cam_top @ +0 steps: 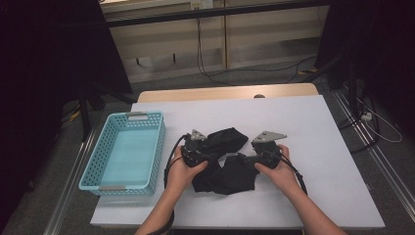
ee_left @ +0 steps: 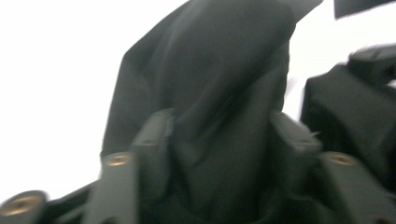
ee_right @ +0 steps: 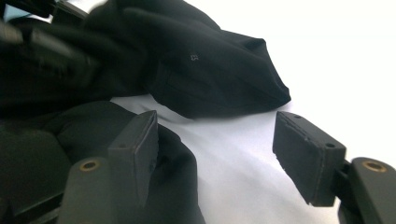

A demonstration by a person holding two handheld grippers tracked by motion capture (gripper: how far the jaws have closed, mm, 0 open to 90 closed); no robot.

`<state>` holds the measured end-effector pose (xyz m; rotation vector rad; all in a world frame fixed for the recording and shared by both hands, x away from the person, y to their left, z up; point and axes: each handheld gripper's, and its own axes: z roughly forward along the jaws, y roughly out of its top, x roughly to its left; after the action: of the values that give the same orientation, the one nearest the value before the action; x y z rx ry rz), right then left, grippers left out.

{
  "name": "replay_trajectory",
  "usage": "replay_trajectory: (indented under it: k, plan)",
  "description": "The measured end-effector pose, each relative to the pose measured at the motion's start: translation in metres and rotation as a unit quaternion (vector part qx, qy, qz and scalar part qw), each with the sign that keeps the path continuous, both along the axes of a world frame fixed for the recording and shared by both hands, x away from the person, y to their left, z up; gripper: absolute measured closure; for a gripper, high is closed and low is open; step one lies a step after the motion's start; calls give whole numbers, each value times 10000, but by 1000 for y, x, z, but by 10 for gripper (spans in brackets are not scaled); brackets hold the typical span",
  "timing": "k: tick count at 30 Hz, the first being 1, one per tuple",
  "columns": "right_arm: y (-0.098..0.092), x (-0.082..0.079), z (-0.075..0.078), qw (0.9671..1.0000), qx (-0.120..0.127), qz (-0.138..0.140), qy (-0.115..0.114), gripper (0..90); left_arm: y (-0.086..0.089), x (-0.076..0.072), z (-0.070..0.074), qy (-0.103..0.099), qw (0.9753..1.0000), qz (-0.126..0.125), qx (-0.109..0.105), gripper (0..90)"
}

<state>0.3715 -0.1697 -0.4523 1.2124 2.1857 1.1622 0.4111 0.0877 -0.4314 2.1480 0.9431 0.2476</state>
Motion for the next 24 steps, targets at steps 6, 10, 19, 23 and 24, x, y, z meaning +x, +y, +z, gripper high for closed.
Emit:
replay_trajectory:
  k: [6,10,19,23,24]
  plan:
    - [4,2,-1,10000,7,49,-27,339,18,4,12,160,9981,313,-513,796]
    - [9,6,0,9999,52,133,-30,411,29,5,18,119,9965,458,-684,842]
    - [24,15,1,9993,-124,334,-139,432,40,4,20,160,9951,570,-790,852]
    - [32,29,1,9991,-103,401,-20,469,45,4,21,159,9943,628,-845,853]
    - [35,31,-1,9989,-175,427,14,509,46,4,21,174,9941,636,-865,853]
